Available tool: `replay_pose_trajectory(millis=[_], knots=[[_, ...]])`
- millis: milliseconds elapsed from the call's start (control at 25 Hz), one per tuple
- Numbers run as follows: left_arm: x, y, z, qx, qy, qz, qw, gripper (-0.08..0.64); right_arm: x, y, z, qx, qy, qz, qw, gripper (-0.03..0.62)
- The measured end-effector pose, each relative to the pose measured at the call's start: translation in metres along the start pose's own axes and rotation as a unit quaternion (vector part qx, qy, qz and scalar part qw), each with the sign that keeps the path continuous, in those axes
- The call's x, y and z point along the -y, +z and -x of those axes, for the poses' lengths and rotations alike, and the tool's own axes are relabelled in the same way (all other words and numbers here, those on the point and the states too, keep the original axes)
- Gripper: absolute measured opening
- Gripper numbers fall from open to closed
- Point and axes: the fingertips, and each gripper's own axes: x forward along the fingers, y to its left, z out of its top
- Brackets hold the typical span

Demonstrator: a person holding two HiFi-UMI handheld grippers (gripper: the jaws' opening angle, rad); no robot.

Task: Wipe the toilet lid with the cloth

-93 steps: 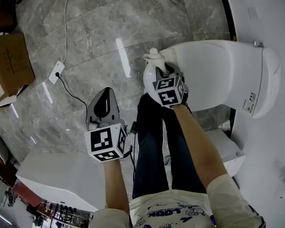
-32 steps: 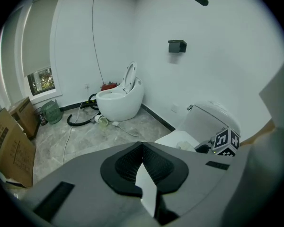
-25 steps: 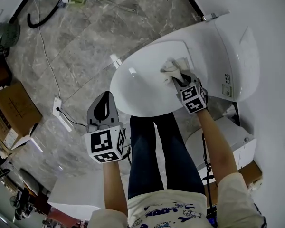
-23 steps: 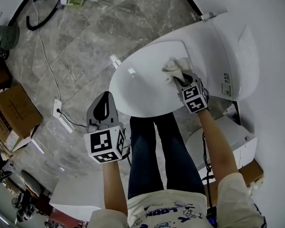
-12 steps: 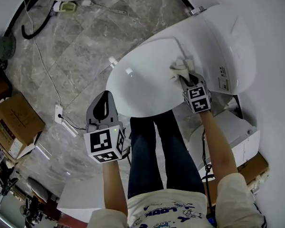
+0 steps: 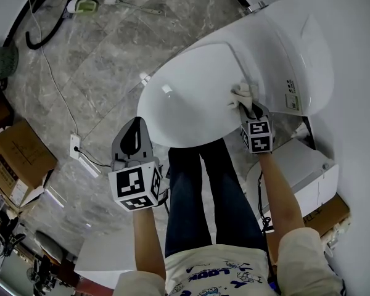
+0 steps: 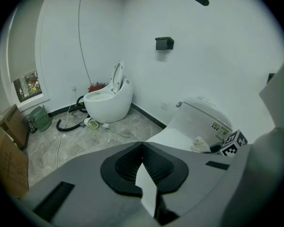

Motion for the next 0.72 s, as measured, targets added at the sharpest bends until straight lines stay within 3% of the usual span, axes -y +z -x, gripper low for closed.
replay_pose_trajectory(millis=[440,720], knots=[[-0.031,-0.028,0.025,0.002,0.014,0.022,0.9997,0.003,-0.047,-0.033,0.011,-0.006,-0.010,-0.064,0.998,0.098],[-0.057,-0.048,0.043,0.005,0.032,0.044,0.9985,0.003,-0.091,-0.042,0.011,-0.011,0.014,-0.069,0.997,0.098]])
